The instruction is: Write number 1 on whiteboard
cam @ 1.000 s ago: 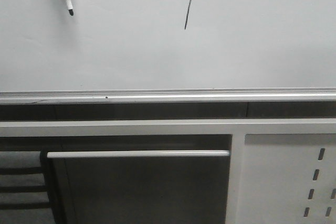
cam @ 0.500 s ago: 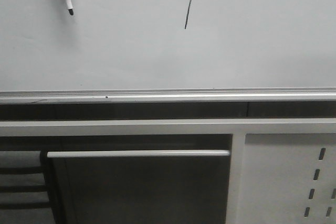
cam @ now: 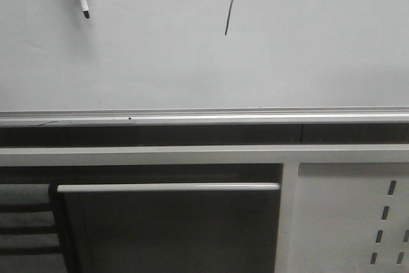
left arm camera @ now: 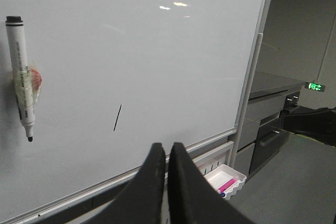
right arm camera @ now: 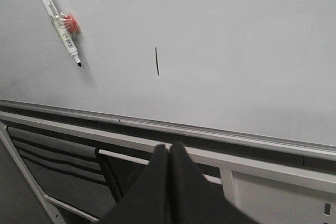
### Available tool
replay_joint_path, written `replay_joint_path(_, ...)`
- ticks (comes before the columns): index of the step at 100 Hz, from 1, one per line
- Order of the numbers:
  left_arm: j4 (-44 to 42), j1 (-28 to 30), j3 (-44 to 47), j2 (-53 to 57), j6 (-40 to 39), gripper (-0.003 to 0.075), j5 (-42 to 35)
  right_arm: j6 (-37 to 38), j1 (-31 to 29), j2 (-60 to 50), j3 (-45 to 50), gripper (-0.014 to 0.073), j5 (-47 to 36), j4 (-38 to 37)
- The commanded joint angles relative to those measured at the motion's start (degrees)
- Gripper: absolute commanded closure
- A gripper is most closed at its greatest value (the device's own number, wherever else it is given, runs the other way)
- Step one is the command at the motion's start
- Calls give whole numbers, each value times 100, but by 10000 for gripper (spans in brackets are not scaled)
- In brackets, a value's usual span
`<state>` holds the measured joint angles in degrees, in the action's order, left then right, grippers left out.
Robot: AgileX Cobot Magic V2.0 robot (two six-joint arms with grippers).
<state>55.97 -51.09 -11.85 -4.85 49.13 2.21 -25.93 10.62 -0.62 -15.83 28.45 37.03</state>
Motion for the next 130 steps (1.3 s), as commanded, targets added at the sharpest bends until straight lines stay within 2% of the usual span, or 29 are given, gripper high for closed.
replay_joint_path(1,62,-6,-143,-64,-16,741,-221,-20,-43,-45,-125,665,-354,118)
replay_joint_path(26,-60,-6,-143,-87,-16,741,-221,-20,-43,-45,-125,665,-354,118)
replay_joint_path(31,-531,19,-143,-111,-138,741,-187,-20,-43,-45,-125,665,-354,118)
replay_joint_path(34,-1102,60,-143,-111,-382,741,-162,-20,-43,-45,-125,665,-354,118)
replay_joint_path(40,-2126,237,-100,-111,-1340,741,-175,-20,-43,-45,-125,665,-354,118)
replay_joint_path(46,-2902,607,7,-111,-2204,741,-297,-20,-43,-45,-125,665,-354,118)
replay_joint_path(58,-3446,1606,212,-99,-3062,741,-377,-20,-43,-45,-125,665,-354,118)
replay_joint_path(63,-3976,2079,292,-99,-3607,741,-377,-20,-43,-45,-125,665,-354,118)
replay_joint_path(72,-4476,2736,467,-57,-4145,741,-354,-20,-43,-45,-125,665,-354,118)
replay_joint_path(81,-4971,3135,685,167,-4692,741,-309,-20,-43,-45,-125,665,-354,118)
replay_joint_path(107,-5178,3442,1444,643,-4837,741,-339,-20,-43,-45,-125,665,-354,118)
replay_joint_path(112,-5178,3442,1444,643,-4830,741,-117,-20,-43,-45,-125,665,-354,118)
replay_joint_path(130,-5086,3430,1444,643,-4830,741,-53,-20,-43,-45,-125,665,-354,118)
